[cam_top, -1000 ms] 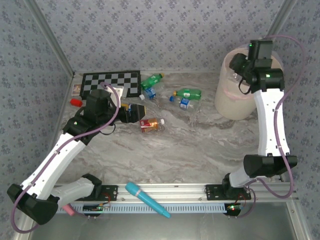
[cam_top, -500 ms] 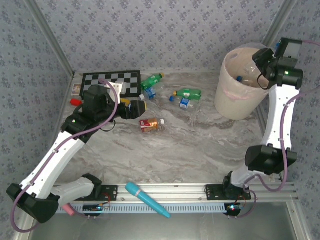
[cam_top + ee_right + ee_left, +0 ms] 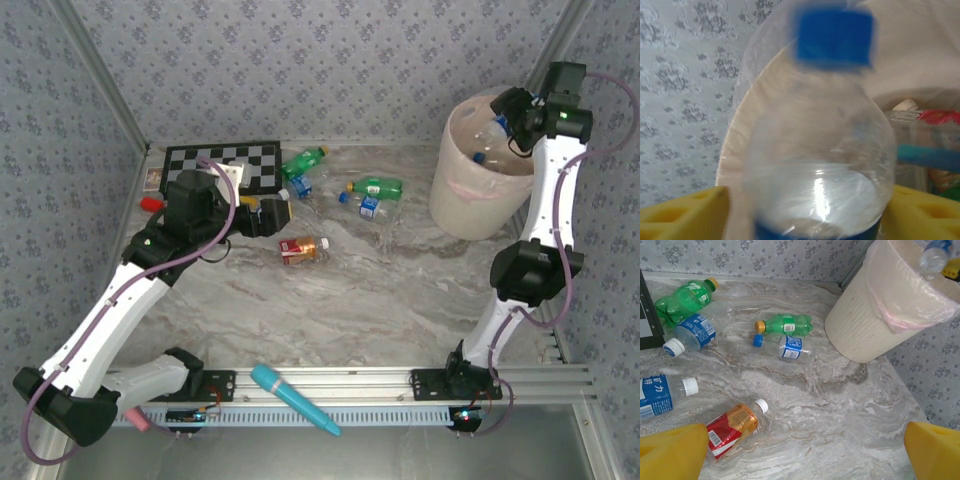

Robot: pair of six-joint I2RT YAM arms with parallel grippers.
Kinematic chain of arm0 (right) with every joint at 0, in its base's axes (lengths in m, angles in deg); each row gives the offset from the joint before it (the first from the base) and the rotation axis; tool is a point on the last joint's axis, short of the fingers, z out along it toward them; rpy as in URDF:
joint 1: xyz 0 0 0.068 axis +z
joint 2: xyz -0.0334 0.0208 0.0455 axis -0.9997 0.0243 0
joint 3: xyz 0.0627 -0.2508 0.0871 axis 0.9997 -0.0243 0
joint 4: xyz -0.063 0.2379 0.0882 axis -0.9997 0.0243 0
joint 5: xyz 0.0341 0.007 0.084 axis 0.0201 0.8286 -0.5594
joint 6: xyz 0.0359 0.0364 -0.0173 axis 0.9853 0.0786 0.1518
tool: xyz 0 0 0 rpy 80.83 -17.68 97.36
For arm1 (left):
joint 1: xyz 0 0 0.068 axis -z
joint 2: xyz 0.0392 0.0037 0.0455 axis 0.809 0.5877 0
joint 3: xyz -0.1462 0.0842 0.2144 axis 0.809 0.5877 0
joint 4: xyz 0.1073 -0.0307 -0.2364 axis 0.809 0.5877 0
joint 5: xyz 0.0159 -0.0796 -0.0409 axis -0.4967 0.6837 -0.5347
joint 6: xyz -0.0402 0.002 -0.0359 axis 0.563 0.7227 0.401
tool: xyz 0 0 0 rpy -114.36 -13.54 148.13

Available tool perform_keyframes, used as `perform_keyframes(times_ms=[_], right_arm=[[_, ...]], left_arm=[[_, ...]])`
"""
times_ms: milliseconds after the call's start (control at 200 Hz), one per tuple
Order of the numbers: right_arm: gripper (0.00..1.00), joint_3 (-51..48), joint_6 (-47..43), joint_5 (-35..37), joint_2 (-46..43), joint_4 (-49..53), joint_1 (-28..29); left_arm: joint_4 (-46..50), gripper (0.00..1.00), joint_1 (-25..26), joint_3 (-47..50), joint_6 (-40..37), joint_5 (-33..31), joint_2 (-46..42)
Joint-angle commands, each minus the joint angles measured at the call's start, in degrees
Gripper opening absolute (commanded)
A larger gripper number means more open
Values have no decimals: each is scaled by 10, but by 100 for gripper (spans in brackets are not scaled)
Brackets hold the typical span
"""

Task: Put the plastic bottles in the bin

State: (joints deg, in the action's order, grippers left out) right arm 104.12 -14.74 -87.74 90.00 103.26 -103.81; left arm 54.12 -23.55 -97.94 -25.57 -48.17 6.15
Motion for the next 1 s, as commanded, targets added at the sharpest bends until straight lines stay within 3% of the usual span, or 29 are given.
perform_keyframes(times_ms=[0, 300, 565, 995], right_arm=[[100, 34, -11, 3, -2, 33, 10], [100, 21, -48, 27, -49, 46, 20], [100, -62, -65, 16, -135, 23, 49], [100, -204, -85, -30, -240, -15, 169]], left_arm=[[-3, 100, -2, -22, -2, -9, 1], [-3, 100, -2, -17, 1, -8, 11], [-3, 100, -3, 11, 7, -10, 29], [-16, 100, -4, 64, 16, -18, 86]])
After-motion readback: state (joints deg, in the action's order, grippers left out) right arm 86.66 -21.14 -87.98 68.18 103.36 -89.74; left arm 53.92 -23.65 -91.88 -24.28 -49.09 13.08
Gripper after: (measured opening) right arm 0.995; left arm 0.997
